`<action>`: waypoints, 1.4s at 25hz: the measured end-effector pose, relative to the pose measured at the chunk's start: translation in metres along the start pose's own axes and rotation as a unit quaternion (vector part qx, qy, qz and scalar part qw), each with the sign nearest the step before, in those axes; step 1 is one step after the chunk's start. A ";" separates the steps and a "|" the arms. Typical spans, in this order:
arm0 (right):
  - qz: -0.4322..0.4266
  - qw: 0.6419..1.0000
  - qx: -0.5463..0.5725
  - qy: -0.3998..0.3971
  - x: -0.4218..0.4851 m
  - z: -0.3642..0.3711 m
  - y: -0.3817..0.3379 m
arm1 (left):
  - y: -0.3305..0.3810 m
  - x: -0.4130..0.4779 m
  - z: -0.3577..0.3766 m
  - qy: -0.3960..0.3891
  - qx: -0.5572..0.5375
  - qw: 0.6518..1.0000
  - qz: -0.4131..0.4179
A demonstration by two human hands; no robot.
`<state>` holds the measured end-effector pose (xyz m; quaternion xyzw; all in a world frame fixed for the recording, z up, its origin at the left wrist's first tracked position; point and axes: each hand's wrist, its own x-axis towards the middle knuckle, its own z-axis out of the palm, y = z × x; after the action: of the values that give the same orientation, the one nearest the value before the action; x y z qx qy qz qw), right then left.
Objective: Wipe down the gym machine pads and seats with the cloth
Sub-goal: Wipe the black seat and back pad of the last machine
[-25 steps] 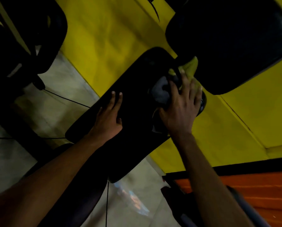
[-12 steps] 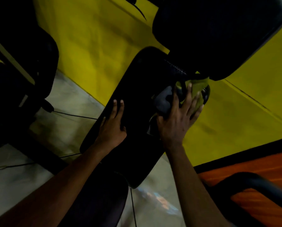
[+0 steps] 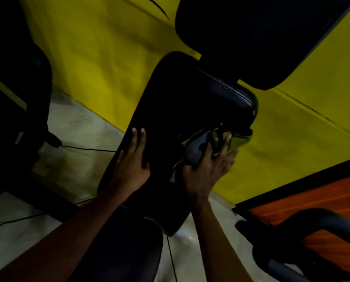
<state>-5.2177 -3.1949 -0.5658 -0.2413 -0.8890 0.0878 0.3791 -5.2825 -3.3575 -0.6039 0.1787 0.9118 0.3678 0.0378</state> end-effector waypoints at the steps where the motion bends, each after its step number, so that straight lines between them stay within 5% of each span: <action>1: -0.001 1.000 0.011 -0.019 -0.008 0.003 0.003 | 0.001 0.000 -0.002 0.011 0.005 1.000 0.000; 5: 0.030 0.992 0.122 0.014 0.016 -0.013 -0.005 | 0.022 0.004 -0.012 0.106 0.009 0.986 0.130; 10: 0.069 0.938 0.327 0.096 0.061 -0.035 0.000 | 0.089 0.045 -0.056 0.148 0.046 0.937 0.312; 15: 0.334 0.827 0.448 0.058 0.027 -0.006 0.028 | 0.129 0.089 -0.074 0.094 0.185 0.891 0.404; 22: 0.204 0.858 0.449 0.143 0.080 -0.046 0.005 | 0.129 0.084 -0.061 0.116 0.195 0.898 0.377; 28: 0.223 0.839 0.482 0.119 0.044 -0.016 0.027 | 0.124 0.076 -0.043 0.149 0.261 0.869 0.394; 35: 0.248 0.854 0.449 0.087 -0.013 -0.005 0.038 | 0.088 0.051 -0.023 0.050 0.374 0.830 0.410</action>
<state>-5.1923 -3.1680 -0.5833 -0.2639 -0.6270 0.5470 0.4879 -5.3082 -3.2962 -0.5242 0.5176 0.8235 -0.0114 -0.2317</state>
